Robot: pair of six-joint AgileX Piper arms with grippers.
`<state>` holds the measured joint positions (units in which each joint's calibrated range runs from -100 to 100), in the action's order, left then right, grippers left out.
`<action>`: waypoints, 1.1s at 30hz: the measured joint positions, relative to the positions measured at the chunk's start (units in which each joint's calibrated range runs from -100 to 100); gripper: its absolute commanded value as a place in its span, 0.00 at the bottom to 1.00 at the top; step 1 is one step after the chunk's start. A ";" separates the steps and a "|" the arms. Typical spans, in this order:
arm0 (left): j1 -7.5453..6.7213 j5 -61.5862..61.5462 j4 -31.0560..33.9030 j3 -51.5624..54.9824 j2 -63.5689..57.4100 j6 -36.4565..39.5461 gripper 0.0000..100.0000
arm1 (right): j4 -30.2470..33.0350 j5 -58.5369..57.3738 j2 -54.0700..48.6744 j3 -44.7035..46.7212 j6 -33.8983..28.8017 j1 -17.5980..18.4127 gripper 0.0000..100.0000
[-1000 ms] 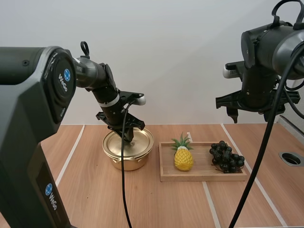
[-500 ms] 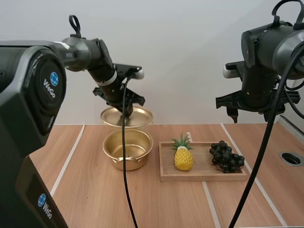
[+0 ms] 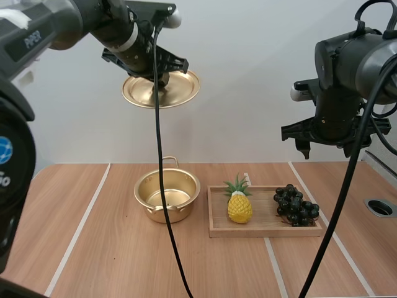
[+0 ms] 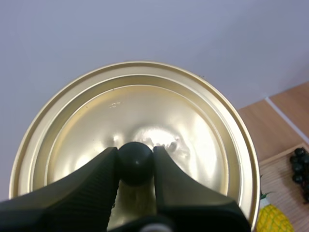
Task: Open the pot, put the grape inside, and close it
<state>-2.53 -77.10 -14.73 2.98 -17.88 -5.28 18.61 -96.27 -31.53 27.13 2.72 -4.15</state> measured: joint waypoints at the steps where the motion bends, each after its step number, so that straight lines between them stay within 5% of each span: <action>1: 0.00 1.35 0.40 0.00 -1.54 0.61 0.01 | 0.00 0.35 0.00 0.00 0.00 0.00 1.00; 19: 0.00 28.55 7.85 -1.53 -27.69 1.90 0.01 | -3.27 9.61 0.00 0.02 -0.03 0.00 1.00; 33: 0.00 33.36 8.10 -19.51 -32.18 1.99 0.00 | -5.43 9.72 6.74 0.86 1.82 0.00 1.00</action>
<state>-2.53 -43.75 -6.63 -16.52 -50.06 -3.29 13.19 -86.54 -24.79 28.00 4.55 -4.15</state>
